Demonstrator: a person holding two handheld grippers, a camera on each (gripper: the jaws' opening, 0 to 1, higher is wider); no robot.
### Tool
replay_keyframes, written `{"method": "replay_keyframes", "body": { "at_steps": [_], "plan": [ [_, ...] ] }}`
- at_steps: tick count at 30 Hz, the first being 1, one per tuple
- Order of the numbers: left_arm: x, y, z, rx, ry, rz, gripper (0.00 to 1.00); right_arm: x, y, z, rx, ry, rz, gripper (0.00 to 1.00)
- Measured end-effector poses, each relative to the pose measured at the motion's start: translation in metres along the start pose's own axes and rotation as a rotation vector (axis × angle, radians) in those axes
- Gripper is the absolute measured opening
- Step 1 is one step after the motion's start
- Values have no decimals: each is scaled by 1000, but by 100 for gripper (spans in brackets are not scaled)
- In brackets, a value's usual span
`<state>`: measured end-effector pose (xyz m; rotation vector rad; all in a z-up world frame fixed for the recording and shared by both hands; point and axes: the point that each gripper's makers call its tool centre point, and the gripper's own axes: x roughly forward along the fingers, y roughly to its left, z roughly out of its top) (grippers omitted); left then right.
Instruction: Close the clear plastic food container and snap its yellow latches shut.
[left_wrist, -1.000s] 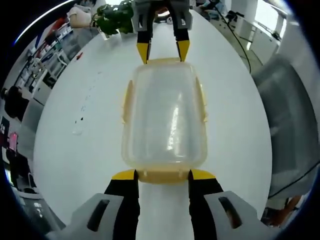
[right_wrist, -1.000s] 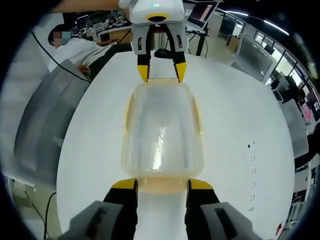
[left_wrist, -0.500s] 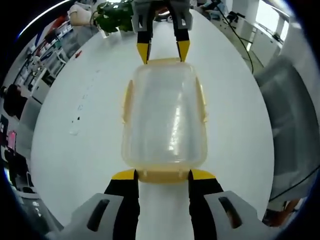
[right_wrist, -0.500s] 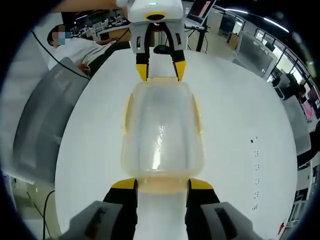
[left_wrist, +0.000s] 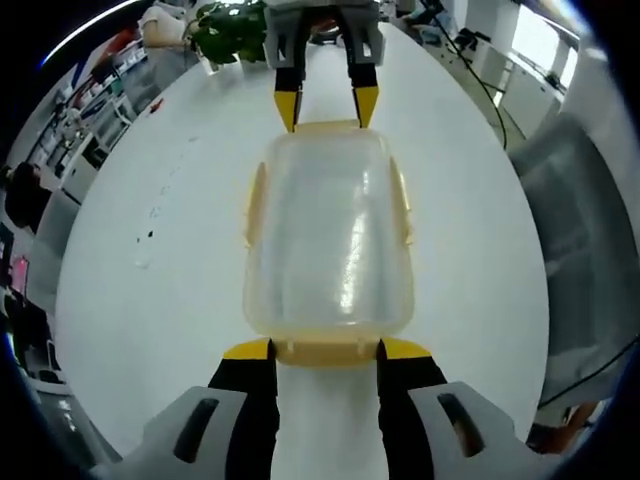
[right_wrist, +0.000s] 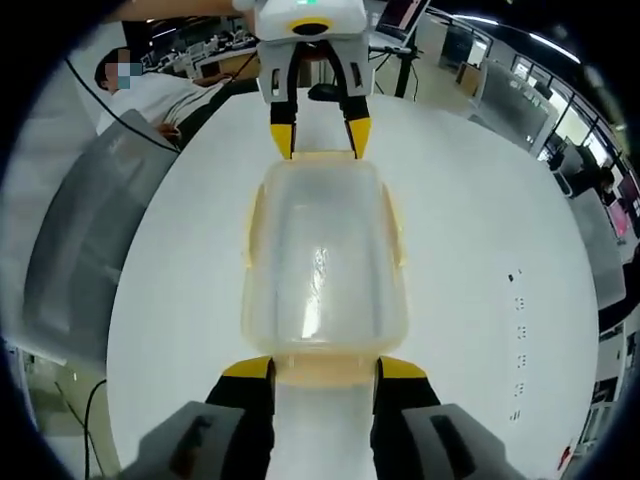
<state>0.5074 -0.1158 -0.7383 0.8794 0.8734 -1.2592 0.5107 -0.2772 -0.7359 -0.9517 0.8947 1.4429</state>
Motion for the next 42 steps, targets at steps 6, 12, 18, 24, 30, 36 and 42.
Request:
{"method": "replay_keyframes", "body": {
  "at_steps": [6,12,18,24,30,36,42],
  "plan": [
    [0,1,-1,-2,-12,2,36,4,-1,-1,4,2,3,36],
    [0,0,-3,-4,-16,1,36,6,-3,0,-5,0,0,36],
    [-2,-1,-5,-7,-23,7,36,6,-3,2,-11,-8,0,36],
    [-2,-1,-6,-9,-33,7,37,8,-3,3,-14,-6,0,36],
    [-1,-2,-6,9,-25,10,38,8,-3,3,-7,0,-6,37],
    [-3,-4,-10,24,-10,7,52,3,-4,-2,37,-8,-16,54],
    [-13,-4,-11,0,-20,20,49,-7,-2,-2,72,-28,-35,47]
  ]
}}
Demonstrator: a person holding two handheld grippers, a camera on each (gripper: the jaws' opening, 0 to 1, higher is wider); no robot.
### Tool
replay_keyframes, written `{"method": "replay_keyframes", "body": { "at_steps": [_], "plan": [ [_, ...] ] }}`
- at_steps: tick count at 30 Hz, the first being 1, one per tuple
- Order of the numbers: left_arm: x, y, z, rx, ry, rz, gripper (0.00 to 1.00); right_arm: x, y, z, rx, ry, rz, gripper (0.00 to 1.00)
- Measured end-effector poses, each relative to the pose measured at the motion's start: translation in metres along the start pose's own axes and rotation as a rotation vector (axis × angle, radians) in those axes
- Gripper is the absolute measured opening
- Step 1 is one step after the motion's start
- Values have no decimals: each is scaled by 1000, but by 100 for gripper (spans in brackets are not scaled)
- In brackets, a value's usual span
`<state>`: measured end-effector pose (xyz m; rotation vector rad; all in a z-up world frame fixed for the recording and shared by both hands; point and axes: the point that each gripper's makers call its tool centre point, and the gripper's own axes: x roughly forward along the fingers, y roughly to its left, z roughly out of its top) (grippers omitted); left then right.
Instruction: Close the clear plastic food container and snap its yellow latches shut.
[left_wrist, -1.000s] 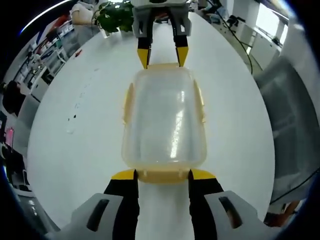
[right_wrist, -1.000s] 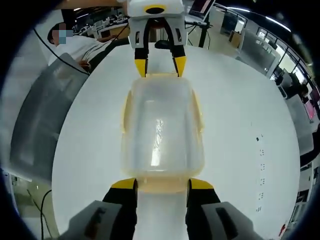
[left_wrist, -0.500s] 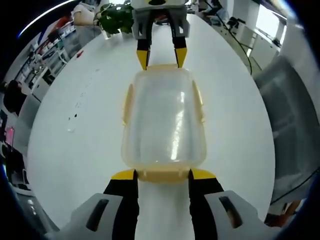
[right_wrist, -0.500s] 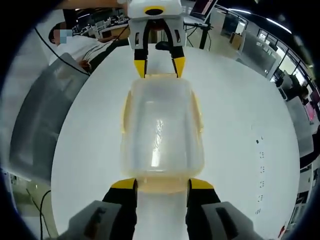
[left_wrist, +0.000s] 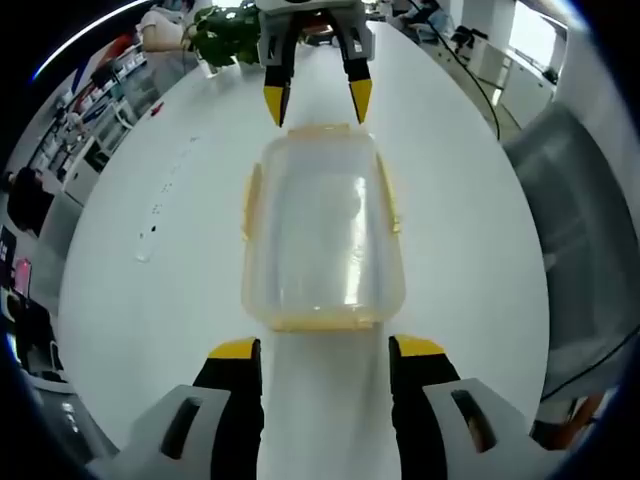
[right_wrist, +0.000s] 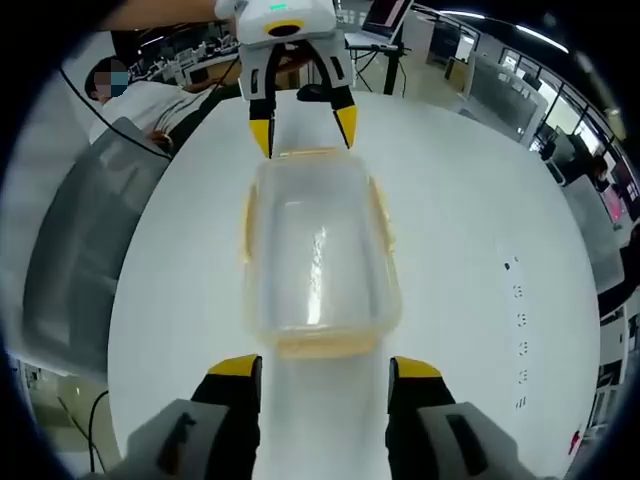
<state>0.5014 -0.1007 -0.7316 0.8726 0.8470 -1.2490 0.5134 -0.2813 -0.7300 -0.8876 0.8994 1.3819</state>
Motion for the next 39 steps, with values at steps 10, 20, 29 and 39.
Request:
{"method": "replay_keyframes", "body": {
  "at_steps": [10,20,29,39],
  "plan": [
    [-15,9,22,-161,-125,47,49,-15,-6,22,183,-143,-86,42],
    [-19,12,33,-317,-155,99,48,-15,-1,36,421,-194,-118,35],
    [-20,17,28,-639,-180,158,47,-9,-1,31,501,-175,-157,35],
    [-15,11,27,-800,-222,187,46,-6,-2,26,603,-164,-184,39]
  ]
}}
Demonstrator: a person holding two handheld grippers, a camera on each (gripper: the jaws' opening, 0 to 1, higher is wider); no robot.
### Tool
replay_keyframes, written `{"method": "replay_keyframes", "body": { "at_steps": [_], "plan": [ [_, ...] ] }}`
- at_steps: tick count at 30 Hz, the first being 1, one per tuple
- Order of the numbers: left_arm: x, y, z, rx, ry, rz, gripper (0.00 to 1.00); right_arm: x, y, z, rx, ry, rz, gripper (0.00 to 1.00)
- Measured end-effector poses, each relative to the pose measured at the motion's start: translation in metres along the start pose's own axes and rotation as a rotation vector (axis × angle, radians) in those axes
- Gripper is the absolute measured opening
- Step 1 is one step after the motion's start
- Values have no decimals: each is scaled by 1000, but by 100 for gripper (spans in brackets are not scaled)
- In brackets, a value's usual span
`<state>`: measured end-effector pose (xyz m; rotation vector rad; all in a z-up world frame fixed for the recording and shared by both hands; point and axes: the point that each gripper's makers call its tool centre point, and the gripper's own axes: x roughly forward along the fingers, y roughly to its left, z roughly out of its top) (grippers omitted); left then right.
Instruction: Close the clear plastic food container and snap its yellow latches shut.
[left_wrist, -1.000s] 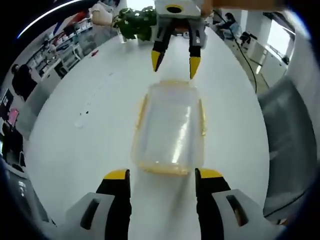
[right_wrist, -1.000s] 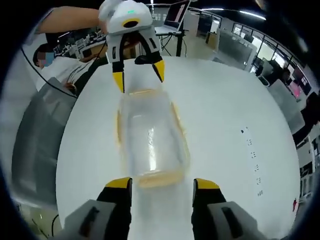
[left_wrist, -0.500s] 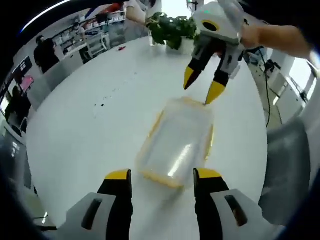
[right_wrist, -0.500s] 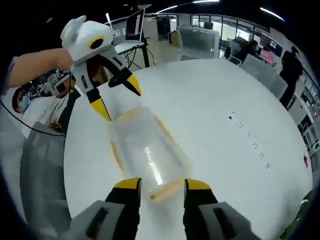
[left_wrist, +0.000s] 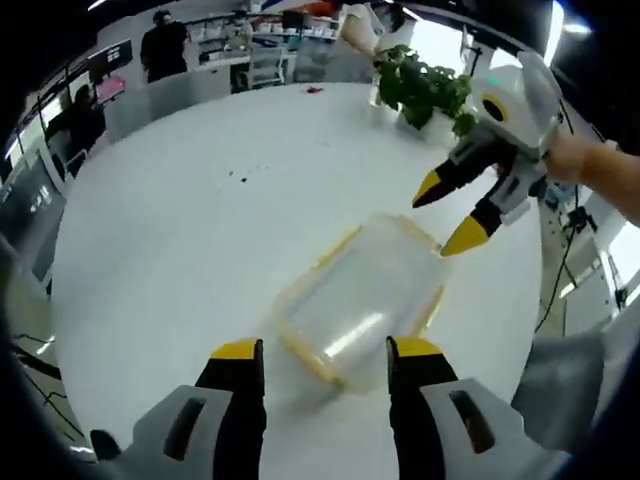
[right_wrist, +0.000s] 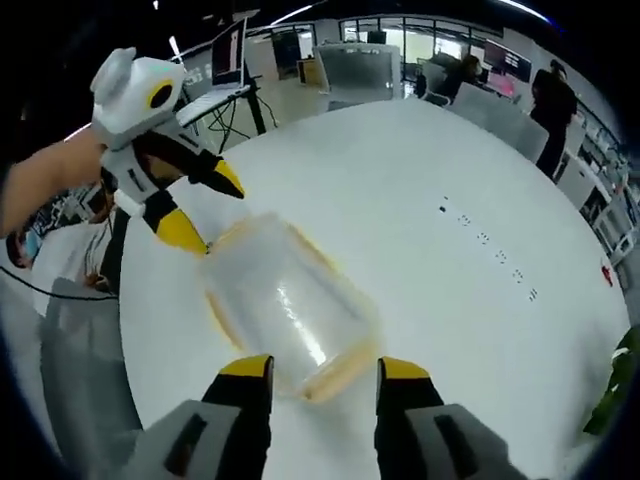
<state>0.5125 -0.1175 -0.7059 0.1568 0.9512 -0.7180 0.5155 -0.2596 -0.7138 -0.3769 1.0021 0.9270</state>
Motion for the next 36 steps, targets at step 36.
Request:
{"method": "replay_keyframes", "body": {
  "at_steps": [36],
  "plan": [
    [17,-8,-20,-369,-32,-3,40,21,-5,-5,343,-36,-14,40]
  ]
}}
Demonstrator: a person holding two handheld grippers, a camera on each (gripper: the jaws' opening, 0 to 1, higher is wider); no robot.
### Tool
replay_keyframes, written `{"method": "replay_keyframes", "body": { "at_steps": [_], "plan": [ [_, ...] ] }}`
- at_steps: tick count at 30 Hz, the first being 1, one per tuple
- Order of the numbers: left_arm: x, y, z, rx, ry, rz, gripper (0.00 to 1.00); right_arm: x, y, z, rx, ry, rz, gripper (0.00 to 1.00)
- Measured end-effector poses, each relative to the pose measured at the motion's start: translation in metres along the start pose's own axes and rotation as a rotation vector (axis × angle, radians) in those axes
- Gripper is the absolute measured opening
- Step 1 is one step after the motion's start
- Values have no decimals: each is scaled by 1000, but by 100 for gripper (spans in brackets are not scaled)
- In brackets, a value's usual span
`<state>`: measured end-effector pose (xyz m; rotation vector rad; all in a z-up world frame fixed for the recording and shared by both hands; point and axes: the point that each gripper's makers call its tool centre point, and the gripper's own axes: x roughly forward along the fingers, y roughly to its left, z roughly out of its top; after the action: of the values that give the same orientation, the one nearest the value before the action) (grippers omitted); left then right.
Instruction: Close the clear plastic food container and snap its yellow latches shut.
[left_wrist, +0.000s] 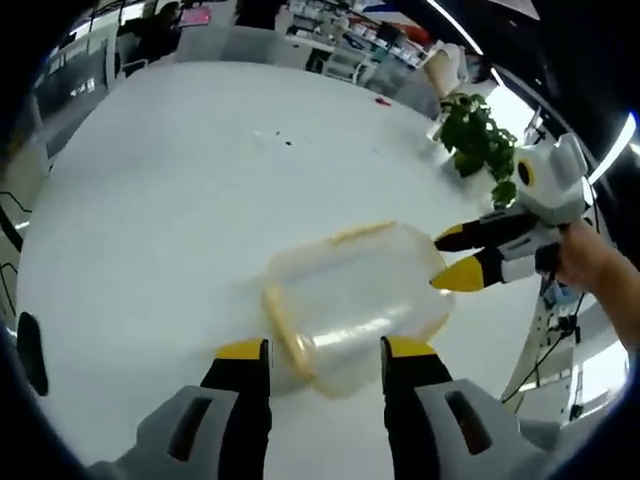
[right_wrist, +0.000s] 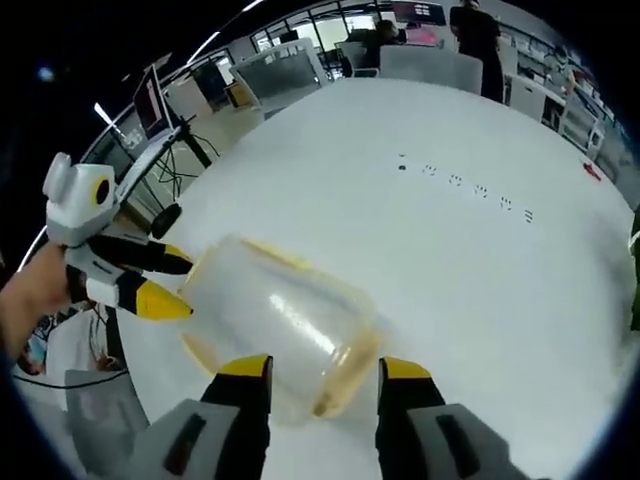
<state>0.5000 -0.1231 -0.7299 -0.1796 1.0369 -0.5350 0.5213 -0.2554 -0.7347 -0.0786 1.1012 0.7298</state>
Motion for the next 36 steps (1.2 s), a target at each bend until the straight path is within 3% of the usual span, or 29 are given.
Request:
{"method": "replay_keyframes", "body": {
  "at_steps": [10,33,34,35,36],
  "plan": [
    [2,1,-2,39,11,8,36,2,2,-2,82,-5,40,38],
    [7,1,2,73,50,8,31,5,4,-3,91,-24,49,32],
    [7,0,5,102,35,-4,31,7,15,4,145,-54,98,30],
    [6,4,-3,61,88,14,30,4,13,-2,97,-13,47,30],
    [15,5,2,75,59,6,30,5,14,0,100,-23,46,30]
  ]
}}
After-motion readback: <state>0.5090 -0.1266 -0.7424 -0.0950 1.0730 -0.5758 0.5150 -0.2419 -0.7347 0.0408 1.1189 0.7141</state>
